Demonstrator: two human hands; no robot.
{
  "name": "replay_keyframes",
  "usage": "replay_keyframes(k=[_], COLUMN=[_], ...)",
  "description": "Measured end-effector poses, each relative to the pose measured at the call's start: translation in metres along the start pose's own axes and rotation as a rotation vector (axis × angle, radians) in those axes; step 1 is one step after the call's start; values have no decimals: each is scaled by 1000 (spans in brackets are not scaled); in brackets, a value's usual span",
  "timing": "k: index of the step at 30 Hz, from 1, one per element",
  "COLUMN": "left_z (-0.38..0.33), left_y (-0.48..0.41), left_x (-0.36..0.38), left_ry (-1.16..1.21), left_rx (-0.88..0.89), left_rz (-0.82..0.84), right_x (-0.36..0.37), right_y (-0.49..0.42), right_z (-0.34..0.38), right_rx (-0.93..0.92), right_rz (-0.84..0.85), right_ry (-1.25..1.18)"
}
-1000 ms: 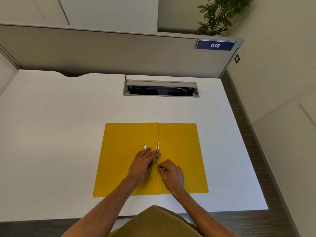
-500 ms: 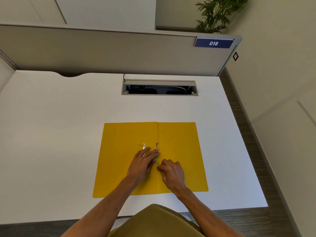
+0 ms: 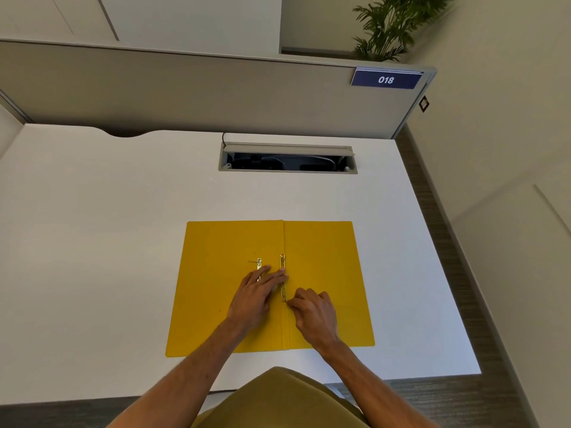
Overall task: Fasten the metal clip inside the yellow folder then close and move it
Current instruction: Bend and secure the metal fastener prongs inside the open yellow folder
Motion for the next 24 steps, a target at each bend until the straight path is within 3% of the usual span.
replay_keyframes(k=[18,24], left_z=[0,1], left_y=[0,-1], left_x=[0,0], left_ry=[21,29], left_rx=[-4,-4], left_rz=[-15,-24], right_x=[9,16], right_y=[14,18], right_z=[1,9], right_rx=[86,31], right_rz=[-14,17], right_ry=[-20,-26])
Point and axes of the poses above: each hand's wrist, its own y-axis away from the middle knuckle, its own x-axis out of the palm, z = x × y, the point moved 9 cm from there along -y, towards the middle knuckle, and after that the axes turned 5 degrees about -z, right-handed, at the moved point
